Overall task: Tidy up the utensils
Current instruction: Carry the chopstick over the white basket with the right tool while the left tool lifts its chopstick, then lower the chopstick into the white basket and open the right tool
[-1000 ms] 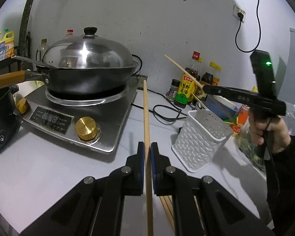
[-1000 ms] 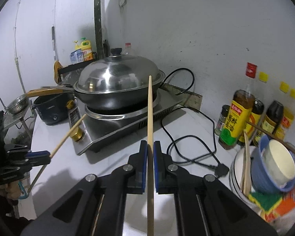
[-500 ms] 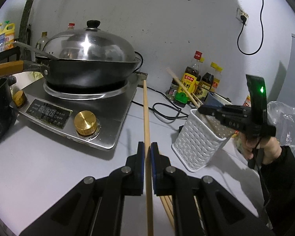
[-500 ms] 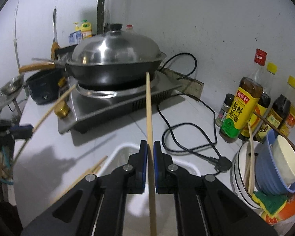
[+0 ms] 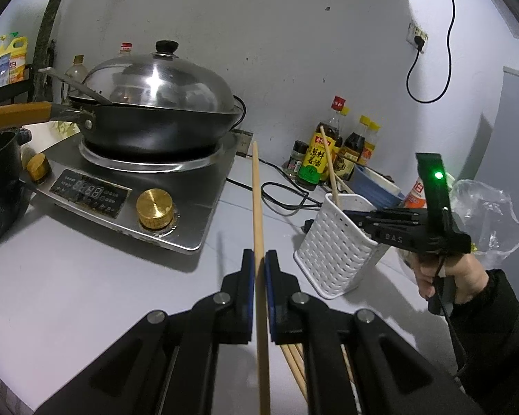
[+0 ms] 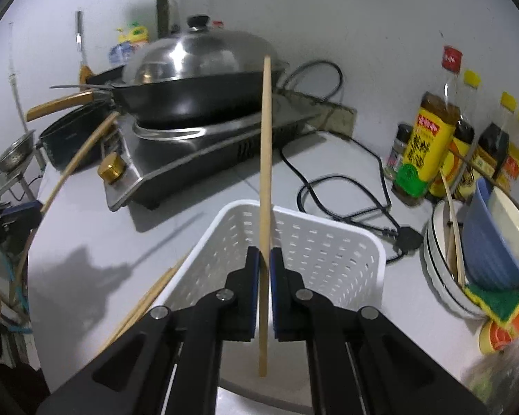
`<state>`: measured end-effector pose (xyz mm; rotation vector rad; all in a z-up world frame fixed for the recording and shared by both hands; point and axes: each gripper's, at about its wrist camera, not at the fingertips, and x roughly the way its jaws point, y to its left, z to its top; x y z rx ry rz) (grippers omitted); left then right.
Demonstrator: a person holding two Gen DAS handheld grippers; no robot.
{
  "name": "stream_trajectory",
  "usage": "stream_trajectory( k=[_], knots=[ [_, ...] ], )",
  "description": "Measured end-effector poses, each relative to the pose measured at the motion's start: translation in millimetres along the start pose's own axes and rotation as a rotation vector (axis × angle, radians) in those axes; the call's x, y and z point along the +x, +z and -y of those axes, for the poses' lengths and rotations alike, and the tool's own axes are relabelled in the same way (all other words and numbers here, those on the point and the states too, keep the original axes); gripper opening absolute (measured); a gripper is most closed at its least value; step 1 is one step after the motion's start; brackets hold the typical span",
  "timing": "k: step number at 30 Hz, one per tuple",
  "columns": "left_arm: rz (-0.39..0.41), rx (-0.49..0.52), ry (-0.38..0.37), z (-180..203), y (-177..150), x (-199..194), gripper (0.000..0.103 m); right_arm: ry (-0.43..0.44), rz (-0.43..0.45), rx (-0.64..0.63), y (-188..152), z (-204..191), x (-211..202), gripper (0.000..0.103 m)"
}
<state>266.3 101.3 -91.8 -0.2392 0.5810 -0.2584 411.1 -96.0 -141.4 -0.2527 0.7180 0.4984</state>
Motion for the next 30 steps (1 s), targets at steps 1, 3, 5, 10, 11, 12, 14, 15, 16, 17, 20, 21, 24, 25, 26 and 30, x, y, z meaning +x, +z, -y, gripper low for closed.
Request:
stream_trajectory(
  k=[1,3,5,10,11,12,14,15,16,17,20,21,24,25,26,30],
  knots=[
    [0.004,-0.004,-0.004,-2.0,-0.5,-1.8,0.005,-0.010,-0.011,0.022,0.9,-1.2,0.3,0.006],
    [0.010,-0.013,-0.015,-7.7,-2.0,-5.8,0.005,-0.038,-0.036,0.069,2.7,-5.8,1.2,0.006],
    [0.014,-0.021,-0.022,-13.7,-3.2,-8.8,0.005,-0.058,-0.051,0.104,4.5,-11.3,1.7,0.006],
    [0.023,-0.039,-0.036,-29.0,-4.8,-17.0,0.005,-0.114,-0.078,0.182,6.7,-33.7,2.4,0.008],
    [0.025,-0.041,-0.037,-31.3,-4.3,-18.6,0.005,-0.129,-0.079,0.188,7.2,-37.7,2.0,0.009],
    [0.027,-0.042,-0.038,-32.5,-3.3,-19.7,0.005,-0.132,-0.082,0.196,7.8,-41.3,1.9,0.009],
    [0.036,-0.040,-0.040,-33.4,-1.4,-23.3,0.005,-0.137,-0.084,0.201,7.9,-44.4,1.3,0.010],
    [0.042,-0.038,-0.040,-32.9,0.1,-25.2,0.005,-0.156,-0.082,0.200,7.7,-44.8,0.0,0.014],
    [0.047,-0.037,-0.041,-32.3,1.2,-27.0,0.005,-0.173,-0.082,0.198,7.3,-44.4,-2.3,0.022],
    [0.052,-0.036,-0.041,-31.1,2.4,-28.6,0.005,-0.175,-0.077,0.197,6.9,-42.9,-4.8,0.025],
    [0.064,-0.029,-0.042,-23.3,6.8,-32.2,0.005,-0.166,-0.044,0.176,4.6,-41.2,-18.6,0.033],
    [0.070,-0.025,-0.044,-19.2,8.3,-33.2,0.005,-0.170,-0.041,0.163,4.0,-41.7,-21.0,0.033],
    [0.079,-0.019,-0.047,-6.8,12.4,-32.7,0.005,-0.174,-0.032,0.107,1.7,-43.6,-30.2,0.033],
    [0.082,-0.018,-0.048,-2.7,13.7,-32.1,0.005,-0.173,-0.026,0.096,1.0,-42.8,-33.8,0.033],
    [0.084,-0.016,-0.049,3.3,15.7,-30.9,0.005,-0.171,-0.017,0.088,0.6,-40.7,-38.2,0.033],
    [0.089,-0.028,-0.057,21.5,22.3,-24.9,0.005,-0.165,0.037,0.101,-5.7,-24.6,-63.5,0.033]
  ],
)
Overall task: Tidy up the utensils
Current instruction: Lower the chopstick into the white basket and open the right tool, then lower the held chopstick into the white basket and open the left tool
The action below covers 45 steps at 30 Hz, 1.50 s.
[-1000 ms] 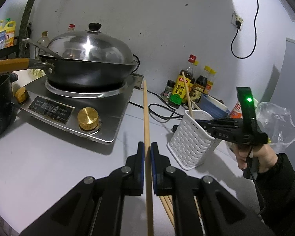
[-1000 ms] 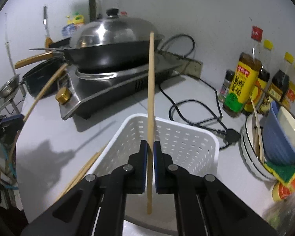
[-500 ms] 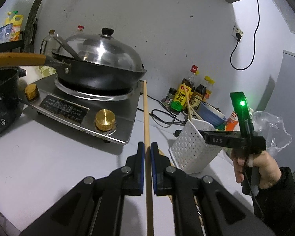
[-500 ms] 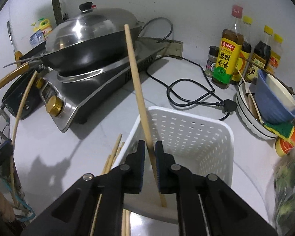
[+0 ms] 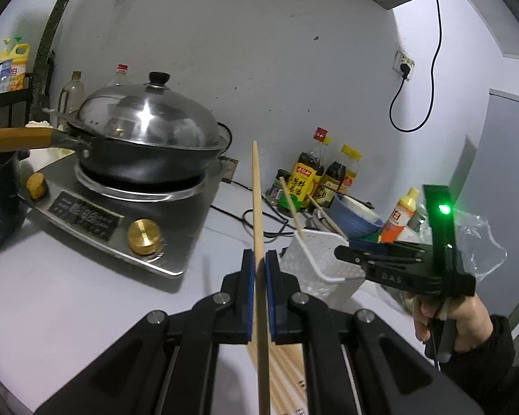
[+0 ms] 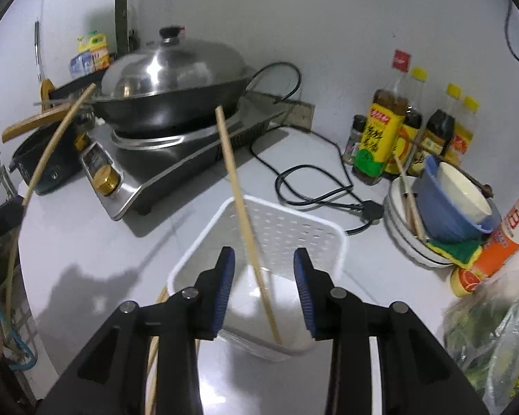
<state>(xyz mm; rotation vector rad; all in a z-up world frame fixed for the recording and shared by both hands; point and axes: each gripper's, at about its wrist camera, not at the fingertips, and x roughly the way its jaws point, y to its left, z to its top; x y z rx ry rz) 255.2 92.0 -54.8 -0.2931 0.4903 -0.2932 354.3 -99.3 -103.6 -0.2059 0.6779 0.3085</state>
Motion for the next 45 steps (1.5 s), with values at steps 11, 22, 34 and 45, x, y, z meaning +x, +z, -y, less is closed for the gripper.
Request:
stream_trajectory(
  k=[11,22,34,45],
  knots=[
    [0.026,-0.082,-0.009,38.8,27.0,45.1,0.005,0.064,0.108,0.065,-12.4,57.8,-37.6,0.045],
    [0.068,-0.141,0.023,70.5,55.7,102.5,0.005,0.147,0.166,0.153,-21.8,101.0,-34.3,0.052],
    [0.099,-0.286,0.147,72.1,39.1,163.5,0.005,0.207,0.187,0.172,-26.6,124.0,-32.7,0.054],
    [0.066,-0.254,0.179,77.2,10.6,166.0,0.005,0.200,0.210,0.198,-33.7,131.0,-39.1,0.056]
  ],
)
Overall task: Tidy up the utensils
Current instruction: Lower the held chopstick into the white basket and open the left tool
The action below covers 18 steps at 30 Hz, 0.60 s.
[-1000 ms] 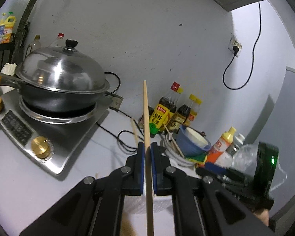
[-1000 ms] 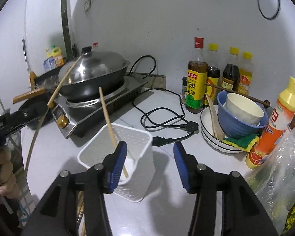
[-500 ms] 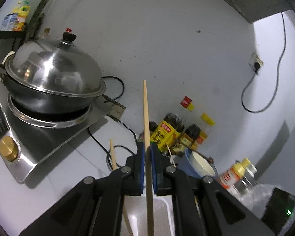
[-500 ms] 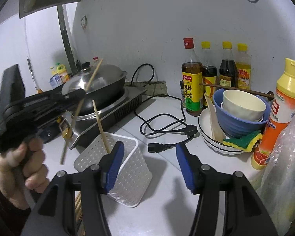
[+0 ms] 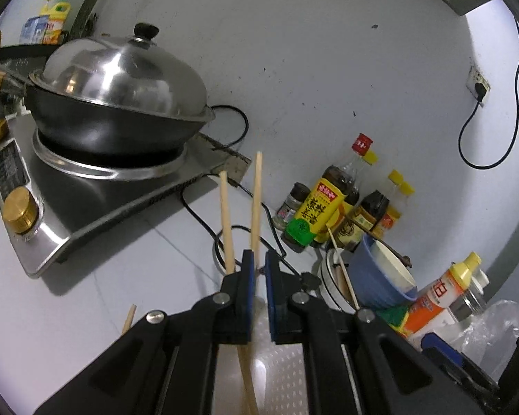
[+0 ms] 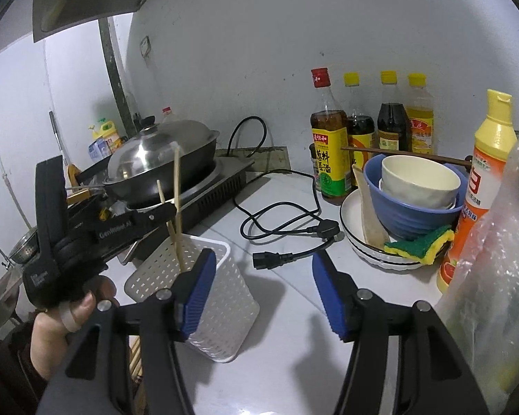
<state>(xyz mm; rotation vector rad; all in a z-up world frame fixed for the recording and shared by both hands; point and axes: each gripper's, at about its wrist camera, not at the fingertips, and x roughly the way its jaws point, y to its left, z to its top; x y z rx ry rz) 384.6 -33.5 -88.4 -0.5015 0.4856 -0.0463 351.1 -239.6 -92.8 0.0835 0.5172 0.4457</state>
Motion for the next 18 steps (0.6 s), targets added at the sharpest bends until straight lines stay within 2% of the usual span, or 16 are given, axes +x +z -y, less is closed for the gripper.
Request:
stream_trajectory(
  k=[4,6,8,10,18],
  knots=[
    [-0.023,0.018,-0.025,0.8,-2.3,-9.5,0.006,-0.004,0.002,-0.009,-1.2,-6.7,-4.4,0.056],
    [-0.036,0.018,-0.038,-0.5,-2.9,-16.0,0.013,-0.007,0.003,-0.013,-1.9,-11.4,-7.8,0.056],
    [-0.037,0.019,-0.052,-2.5,-2.5,-24.3,0.029,-0.012,0.005,-0.019,-2.0,-15.7,-10.5,0.056],
    [-0.026,0.029,-0.050,-5.4,-1.6,-35.5,0.035,-0.019,0.005,-0.024,-3.3,-20.7,-12.7,0.056],
    [-0.021,0.077,-0.030,-28.2,0.1,-71.6,0.051,-0.067,-0.015,-0.028,-15.4,-41.2,-15.7,0.056]
  ],
)
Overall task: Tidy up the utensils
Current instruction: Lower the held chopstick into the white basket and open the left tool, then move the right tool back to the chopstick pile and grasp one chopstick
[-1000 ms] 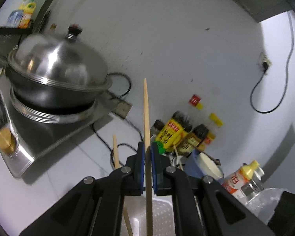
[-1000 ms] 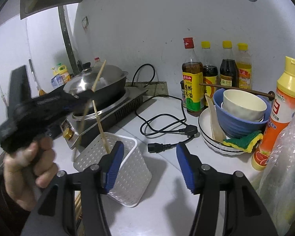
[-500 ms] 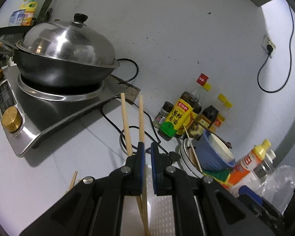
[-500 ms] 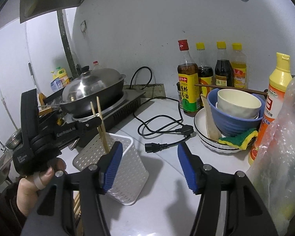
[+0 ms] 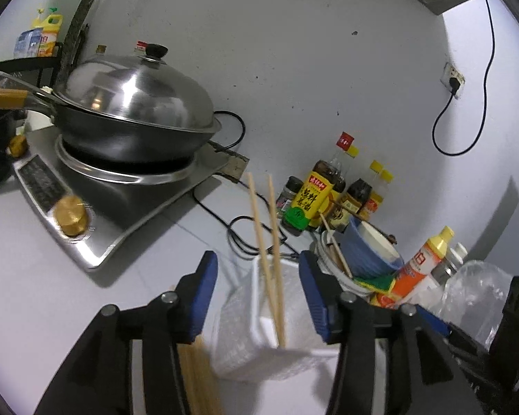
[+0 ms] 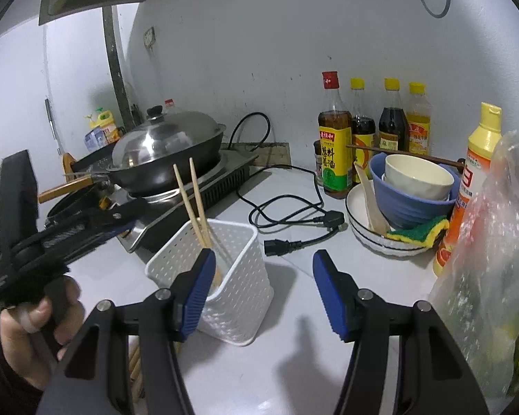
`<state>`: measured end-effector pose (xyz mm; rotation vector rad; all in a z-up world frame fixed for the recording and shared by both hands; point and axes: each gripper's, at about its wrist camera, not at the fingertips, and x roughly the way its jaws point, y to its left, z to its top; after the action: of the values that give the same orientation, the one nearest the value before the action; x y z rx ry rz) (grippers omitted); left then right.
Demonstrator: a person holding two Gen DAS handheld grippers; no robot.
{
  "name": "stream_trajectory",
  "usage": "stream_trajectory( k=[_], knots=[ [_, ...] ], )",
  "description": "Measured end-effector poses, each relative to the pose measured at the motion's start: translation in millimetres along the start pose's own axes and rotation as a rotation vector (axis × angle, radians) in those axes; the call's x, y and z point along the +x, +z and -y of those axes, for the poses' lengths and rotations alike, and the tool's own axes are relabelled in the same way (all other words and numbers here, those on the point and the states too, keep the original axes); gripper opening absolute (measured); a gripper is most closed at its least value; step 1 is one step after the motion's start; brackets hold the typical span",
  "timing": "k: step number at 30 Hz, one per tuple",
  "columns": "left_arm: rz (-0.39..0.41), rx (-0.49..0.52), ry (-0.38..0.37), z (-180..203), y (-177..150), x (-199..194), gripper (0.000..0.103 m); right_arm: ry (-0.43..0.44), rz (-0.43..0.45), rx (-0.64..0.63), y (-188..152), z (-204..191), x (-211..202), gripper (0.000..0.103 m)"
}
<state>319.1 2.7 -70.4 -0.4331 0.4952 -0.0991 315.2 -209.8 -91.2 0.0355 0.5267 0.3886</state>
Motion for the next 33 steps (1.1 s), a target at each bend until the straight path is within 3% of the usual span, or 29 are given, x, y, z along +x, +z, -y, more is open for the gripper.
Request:
stream_trajectory(
  k=[5,14,26,33],
  knots=[
    [-0.009,0.061,0.017,-17.7,-4.8,-20.1,0.054,-0.026,-0.016,0.003,-5.9,-14.2,-0.3,0.056],
    [-0.032,0.067,0.029,-58.3,-15.7,-44.1,0.054,-0.052,-0.046,-0.036,-16.3,-47.0,3.5,0.056],
    [-0.092,0.067,0.052,-102.2,-32.1,-50.7,0.054,-0.069,-0.166,-0.095,-44.6,-74.4,32.1,0.056],
    [-0.120,0.057,0.069,-121.4,-40.7,-50.3,0.055,-0.059,-0.268,-0.114,-67.7,-83.5,66.9,0.041]
  ],
)
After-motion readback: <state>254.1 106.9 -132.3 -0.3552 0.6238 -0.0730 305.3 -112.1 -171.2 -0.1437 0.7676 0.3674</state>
